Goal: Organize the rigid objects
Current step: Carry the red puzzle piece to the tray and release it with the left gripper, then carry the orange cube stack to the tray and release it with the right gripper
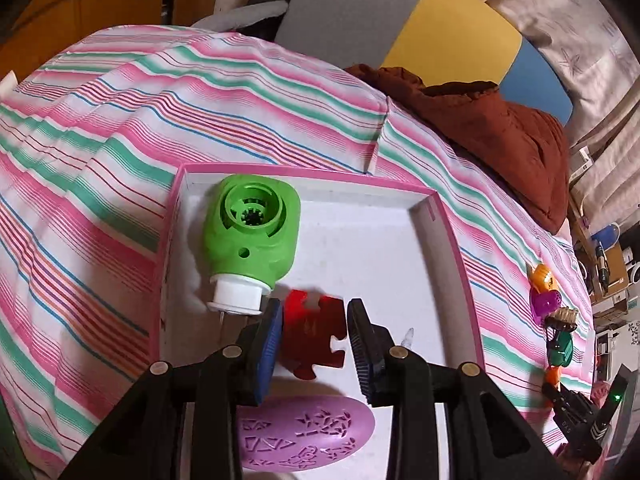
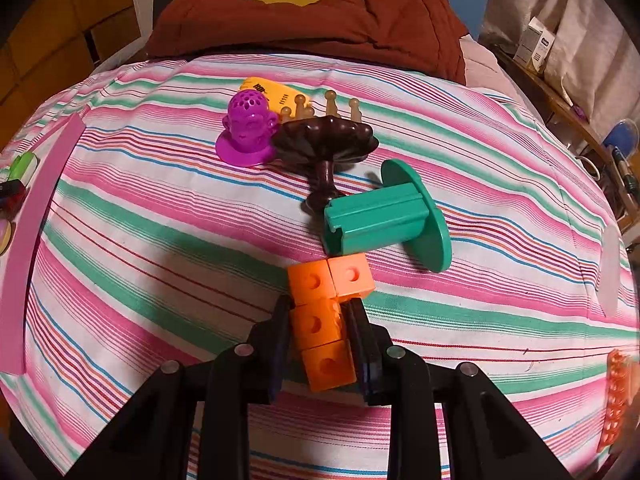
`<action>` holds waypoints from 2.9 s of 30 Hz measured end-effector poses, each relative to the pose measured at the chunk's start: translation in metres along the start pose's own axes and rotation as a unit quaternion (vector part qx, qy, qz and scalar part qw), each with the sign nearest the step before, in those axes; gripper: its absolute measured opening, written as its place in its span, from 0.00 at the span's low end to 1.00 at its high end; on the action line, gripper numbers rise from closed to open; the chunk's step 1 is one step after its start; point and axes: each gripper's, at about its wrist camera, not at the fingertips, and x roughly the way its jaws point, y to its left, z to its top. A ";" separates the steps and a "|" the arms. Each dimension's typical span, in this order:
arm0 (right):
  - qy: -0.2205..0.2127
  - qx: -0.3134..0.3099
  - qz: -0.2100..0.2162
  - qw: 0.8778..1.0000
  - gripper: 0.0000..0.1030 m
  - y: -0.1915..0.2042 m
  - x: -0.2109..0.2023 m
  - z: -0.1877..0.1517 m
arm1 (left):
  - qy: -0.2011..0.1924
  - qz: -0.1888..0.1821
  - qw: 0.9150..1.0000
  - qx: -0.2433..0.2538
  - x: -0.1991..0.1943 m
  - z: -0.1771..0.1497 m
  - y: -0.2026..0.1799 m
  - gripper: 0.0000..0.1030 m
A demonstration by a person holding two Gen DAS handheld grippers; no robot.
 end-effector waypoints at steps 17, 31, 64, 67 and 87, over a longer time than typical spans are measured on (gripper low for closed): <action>-0.007 -0.021 -0.014 1.000 0.27 0.006 -0.001 -0.004 | -0.140 0.065 0.984 0.084 -0.095 -0.050 -0.021 0.35; -0.011 -0.029 -0.016 0.999 0.27 0.008 -0.002 -0.006 | -0.156 0.072 0.979 0.108 -0.131 -0.104 -0.019 0.35; -0.025 -0.081 0.086 0.993 0.27 0.109 -0.034 0.009 | -0.159 0.081 0.982 0.067 -0.148 -0.124 0.027 0.35; -0.040 -0.089 0.104 0.990 0.27 0.126 -0.045 0.016 | -0.157 0.080 0.982 0.066 -0.146 -0.124 0.030 0.35; -0.078 -0.227 0.200 0.950 0.27 0.290 -0.079 0.019 | -0.162 0.099 0.981 0.045 -0.157 -0.127 0.047 0.35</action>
